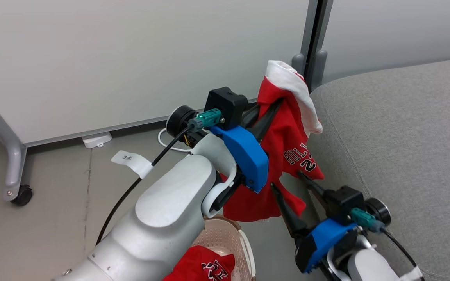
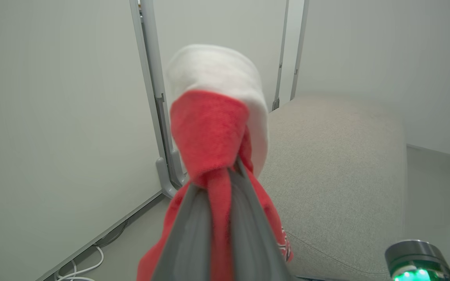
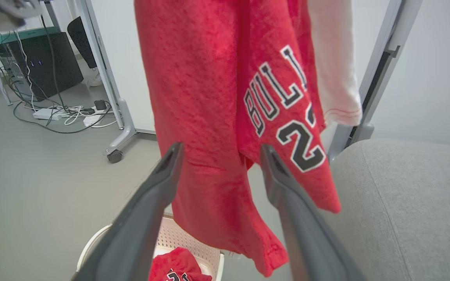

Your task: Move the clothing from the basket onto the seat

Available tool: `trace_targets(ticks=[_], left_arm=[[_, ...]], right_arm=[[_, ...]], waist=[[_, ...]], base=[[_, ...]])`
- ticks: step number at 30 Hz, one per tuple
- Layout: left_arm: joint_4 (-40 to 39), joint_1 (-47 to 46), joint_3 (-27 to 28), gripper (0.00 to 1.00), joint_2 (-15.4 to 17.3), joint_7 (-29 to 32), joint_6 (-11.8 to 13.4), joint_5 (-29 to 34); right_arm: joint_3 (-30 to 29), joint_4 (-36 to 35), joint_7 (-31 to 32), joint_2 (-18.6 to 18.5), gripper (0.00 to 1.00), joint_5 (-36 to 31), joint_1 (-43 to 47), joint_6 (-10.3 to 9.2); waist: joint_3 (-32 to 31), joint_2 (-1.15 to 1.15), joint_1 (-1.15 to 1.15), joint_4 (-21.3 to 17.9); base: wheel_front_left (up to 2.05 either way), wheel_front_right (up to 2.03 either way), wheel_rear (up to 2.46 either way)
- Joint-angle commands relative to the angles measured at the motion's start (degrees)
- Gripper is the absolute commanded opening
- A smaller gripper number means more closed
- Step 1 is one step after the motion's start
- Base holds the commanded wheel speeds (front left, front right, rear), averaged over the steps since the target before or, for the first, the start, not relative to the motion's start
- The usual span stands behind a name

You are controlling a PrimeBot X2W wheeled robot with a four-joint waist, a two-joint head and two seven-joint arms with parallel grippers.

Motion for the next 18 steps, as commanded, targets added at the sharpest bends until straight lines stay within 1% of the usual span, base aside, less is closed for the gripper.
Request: trace_targets(ticks=[1, 10, 16, 17, 18], left_arm=[[0.1, -1.0, -0.4, 0.0, 0.0, -0.4, 0.1, -0.3], [0.5, -2.0, -3.2, 0.0, 0.1, -0.9, 0.4, -2.3], [0.4, -2.7, -5.0, 0.0, 0.1, -1.1, 0.5, -3.8], [0.4, -2.8, -5.3, 0.0, 0.0, -1.1, 0.6, -4.0], [0.5, -2.9, -5.5, 0.0, 0.0, -1.2, 0.6, -4.2]], right_arm=[[0.6, 0.7, 0.3, -0.2, 1.0, 0.6, -1.5, 0.03], [4.8, 9.0, 2.4, -0.2, 1.0, 3.5, -9.1, 0.03], [7.1, 14.9, 2.0, -0.2, 1.0, 5.7, -12.4, 0.03], [7.4, 15.6, 1.9, -0.2, 0.83, 6.0, -12.8, 0.03], [7.8, 16.3, 1.8, -0.2, 0.5, 6.2, -13.2, 0.03]], waist=[[0.1, 0.0, 0.0, 0.0], [0.4, 0.0, 0.0, 0.5], [0.3, 0.0, 0.0, 0.9], [0.2, 0.0, 0.0, 0.9], [0.2, 0.0, 0.0, 1.0]], base=[[0.0, 0.0, 0.0], [0.0, 0.0, 0.0], [0.0, 0.0, 0.0], [0.0, 0.0, 0.0], [0.0, 0.0, 0.0]])
